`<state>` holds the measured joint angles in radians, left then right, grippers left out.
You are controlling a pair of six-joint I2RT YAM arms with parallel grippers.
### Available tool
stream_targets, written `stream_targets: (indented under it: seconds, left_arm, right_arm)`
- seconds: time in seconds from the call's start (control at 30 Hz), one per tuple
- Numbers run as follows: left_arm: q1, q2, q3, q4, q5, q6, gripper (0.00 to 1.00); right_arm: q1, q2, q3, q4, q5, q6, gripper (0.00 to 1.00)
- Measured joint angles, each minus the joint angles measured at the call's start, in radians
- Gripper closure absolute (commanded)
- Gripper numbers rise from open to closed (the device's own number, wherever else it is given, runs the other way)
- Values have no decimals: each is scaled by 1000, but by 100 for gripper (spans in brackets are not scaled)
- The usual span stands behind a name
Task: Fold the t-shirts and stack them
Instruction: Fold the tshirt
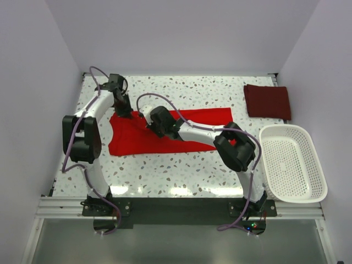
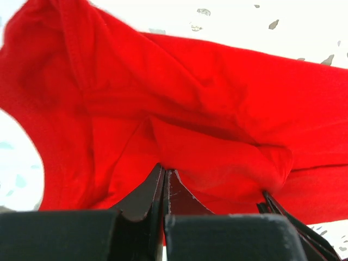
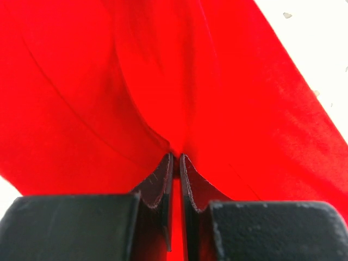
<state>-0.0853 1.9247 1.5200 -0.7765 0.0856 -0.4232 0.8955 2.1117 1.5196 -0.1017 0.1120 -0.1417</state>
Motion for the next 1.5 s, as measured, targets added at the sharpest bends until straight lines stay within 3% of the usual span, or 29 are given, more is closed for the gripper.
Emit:
stream_targets:
  seconds: [0.7,0.9,1.03,1.13,1.27,1.33,1.5]
  left_arm:
    - [0,-22,-79,-44,-65,24,96]
    - [0,-22,-128,-30,-69,24,90]
    - [0,-27,-187,-26,-71,23,76]
    - [0,-46,-210,-31,-90,23,73]
    - [0,-121,-211,-33,-121,20,62]
    - [0,-183,-211,-31,-129,14,62]
    - [-1,-310,-220,41,-80,-12,76]
  right_arm:
    - [0,-7,-6,-73,-108,-35,98]
    - [0,-7,-6,-92,-142,-34,87]
    - [0,-7,-6,-110,-161,-25,64]
    - [0,-12,-12,-117,-169,-14,59]
    - [-5,-47,-30,-127,-182,13,59]
    - [-16,-74,-34,-125,-199,47,61]
    - [-117,-124,-37,-46,-336,212,77]
